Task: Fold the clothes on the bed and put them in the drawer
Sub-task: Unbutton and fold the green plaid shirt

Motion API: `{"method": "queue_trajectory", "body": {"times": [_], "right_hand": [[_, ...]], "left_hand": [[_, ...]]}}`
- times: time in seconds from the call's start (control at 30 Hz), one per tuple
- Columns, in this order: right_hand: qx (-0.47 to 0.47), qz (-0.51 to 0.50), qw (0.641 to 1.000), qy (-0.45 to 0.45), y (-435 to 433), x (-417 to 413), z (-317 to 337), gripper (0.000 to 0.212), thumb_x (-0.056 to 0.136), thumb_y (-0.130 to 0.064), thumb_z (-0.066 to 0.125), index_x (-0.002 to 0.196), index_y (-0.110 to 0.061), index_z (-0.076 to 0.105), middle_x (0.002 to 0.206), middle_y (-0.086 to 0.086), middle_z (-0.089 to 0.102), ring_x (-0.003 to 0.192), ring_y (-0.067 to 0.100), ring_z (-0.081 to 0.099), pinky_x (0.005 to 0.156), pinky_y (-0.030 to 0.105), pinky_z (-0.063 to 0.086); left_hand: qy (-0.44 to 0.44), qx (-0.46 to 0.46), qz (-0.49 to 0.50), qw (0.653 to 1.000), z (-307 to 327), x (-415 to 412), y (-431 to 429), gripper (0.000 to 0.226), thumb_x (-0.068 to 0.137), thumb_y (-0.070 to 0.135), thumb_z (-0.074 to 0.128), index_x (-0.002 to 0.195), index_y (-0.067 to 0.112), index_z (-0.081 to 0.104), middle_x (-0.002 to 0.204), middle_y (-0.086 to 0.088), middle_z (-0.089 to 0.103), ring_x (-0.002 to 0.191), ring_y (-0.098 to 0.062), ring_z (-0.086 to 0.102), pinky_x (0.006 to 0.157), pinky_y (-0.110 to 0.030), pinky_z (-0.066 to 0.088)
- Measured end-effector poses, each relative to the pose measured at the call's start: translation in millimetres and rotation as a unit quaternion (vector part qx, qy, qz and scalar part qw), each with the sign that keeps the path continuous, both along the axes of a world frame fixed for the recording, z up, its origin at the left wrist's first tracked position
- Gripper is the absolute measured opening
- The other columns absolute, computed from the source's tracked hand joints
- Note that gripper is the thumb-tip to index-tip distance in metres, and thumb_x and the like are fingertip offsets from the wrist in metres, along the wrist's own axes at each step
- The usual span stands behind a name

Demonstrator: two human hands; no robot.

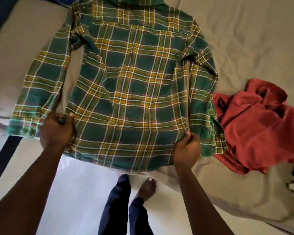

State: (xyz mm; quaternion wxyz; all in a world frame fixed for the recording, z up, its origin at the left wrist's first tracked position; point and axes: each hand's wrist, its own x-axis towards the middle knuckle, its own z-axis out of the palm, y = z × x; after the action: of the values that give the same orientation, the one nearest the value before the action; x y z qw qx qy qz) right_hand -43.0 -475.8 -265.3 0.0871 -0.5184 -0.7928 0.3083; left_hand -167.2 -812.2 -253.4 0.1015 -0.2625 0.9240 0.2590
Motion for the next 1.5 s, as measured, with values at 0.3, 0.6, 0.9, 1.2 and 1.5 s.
{"method": "queue_trajectory", "body": {"times": [0.3,0.6,0.9,1.2,1.5], "right_hand": [[-0.111,-0.089,0.989,0.039,8.3,30.2,14.6,0.046,0.109,-0.032,0.042,0.111,0.008,0.065,0.108,0.033,0.067,0.100,0.045,0.063,0.074,0.036,0.036],[-0.218,-0.116,0.963,0.109,16.9,56.7,16.2,0.037,0.104,-0.043,0.054,0.090,-0.011,0.068,0.092,0.013,0.072,0.094,0.039,0.069,0.087,0.049,0.056],[0.012,0.066,0.989,-0.128,2.0,60.5,27.1,0.027,0.092,-0.025,0.066,0.116,-0.014,0.057,0.111,0.018,0.060,0.104,0.042,0.058,0.090,0.051,0.049],[-0.095,0.273,0.952,0.101,-10.1,-133.9,56.1,0.041,0.102,-0.033,0.057,0.141,-0.026,0.051,0.139,-0.009,0.050,0.125,0.014,0.051,0.104,0.038,0.045],[0.046,0.148,0.962,-0.226,95.1,-303.1,-56.2,0.076,0.102,-0.067,0.016,0.163,-0.027,-0.005,0.171,0.004,-0.014,0.157,0.027,-0.014,0.122,0.059,0.006]], "left_hand": [[0.021,0.259,0.098,0.961,14.4,14.2,-11.8,0.049,0.102,0.047,0.057,0.134,0.010,0.064,0.130,-0.013,0.065,0.120,-0.031,0.060,0.107,-0.049,0.046],[-0.044,0.342,0.122,0.931,27.2,34.8,-31.3,0.047,0.094,0.051,0.067,0.128,0.018,0.068,0.120,-0.005,0.073,0.109,-0.031,0.069,0.100,-0.051,0.052],[-0.011,-0.123,-0.069,0.990,16.2,63.0,-14.1,0.057,0.086,0.034,0.075,0.132,0.014,0.048,0.137,-0.022,0.051,0.123,-0.049,0.051,0.094,-0.063,0.044],[0.162,0.136,-0.256,0.943,33.7,-80.6,98.6,0.061,0.098,0.044,0.062,0.150,0.021,0.041,0.160,-0.002,0.036,0.144,-0.019,0.038,0.110,-0.037,0.037],[-0.002,-0.059,-0.284,0.957,-84.0,-341.3,103.0,0.079,0.103,0.066,0.028,0.164,0.027,-0.001,0.173,-0.002,-0.009,0.158,-0.027,-0.011,0.125,-0.059,-0.006]]}}
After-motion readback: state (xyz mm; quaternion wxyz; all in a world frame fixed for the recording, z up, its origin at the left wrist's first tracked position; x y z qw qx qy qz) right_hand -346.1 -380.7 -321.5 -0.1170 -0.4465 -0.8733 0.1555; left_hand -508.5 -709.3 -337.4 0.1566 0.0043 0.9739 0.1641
